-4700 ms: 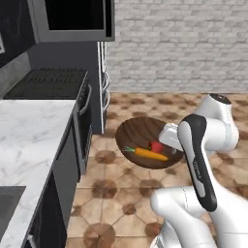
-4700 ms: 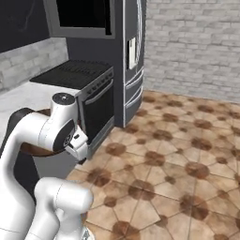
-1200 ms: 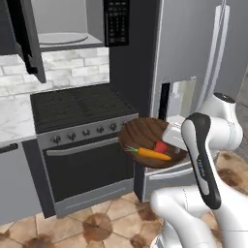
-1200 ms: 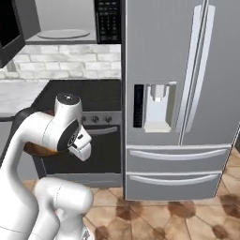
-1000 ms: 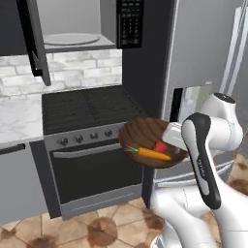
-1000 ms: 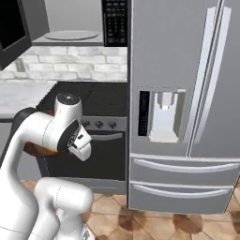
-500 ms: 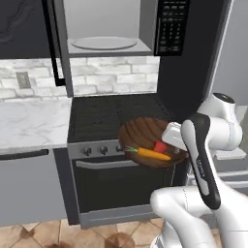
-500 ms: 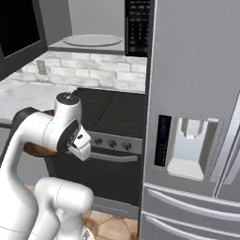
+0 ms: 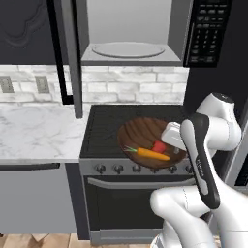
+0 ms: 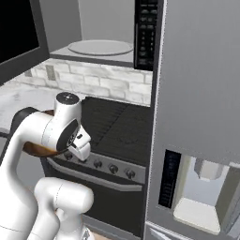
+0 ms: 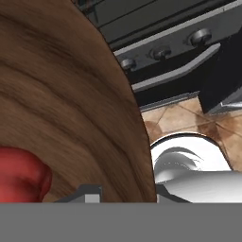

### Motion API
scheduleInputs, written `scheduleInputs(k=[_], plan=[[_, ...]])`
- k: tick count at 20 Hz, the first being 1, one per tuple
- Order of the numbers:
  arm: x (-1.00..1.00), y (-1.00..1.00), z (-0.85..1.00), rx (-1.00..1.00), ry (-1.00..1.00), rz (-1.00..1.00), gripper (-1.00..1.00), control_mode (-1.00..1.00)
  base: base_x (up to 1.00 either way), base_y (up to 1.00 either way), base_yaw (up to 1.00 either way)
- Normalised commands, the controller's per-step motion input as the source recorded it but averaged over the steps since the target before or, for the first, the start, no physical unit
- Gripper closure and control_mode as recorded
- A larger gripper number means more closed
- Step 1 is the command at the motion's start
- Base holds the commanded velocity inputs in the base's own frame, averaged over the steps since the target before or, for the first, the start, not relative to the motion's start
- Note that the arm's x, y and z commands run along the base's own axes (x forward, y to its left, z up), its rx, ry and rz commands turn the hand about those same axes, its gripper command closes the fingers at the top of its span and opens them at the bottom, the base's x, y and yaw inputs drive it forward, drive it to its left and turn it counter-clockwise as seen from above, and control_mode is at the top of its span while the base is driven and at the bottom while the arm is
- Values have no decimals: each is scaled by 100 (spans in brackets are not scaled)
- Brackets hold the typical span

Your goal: Place the bowl containing the bell pepper and carrot in the microwave. Close the microwave door and press the start button to microwave the meal.

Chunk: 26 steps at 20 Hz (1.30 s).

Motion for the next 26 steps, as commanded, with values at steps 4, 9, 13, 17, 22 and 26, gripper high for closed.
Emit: scheduleInputs(k=[4,9,13,17,22,26], plan=[[0,0,0,0,0,0,100,100,55,0,23],[0,0,0,0,0,0,100,100,48,0,21],[0,0,0,0,0,0,100,100,44,0,17],[0,0,0,0,0,0,100,100,21,0,13],[0,0,0,0,0,0,100,100,0,0,10],[0,0,0,0,0,0,100,100,0,12,5]])
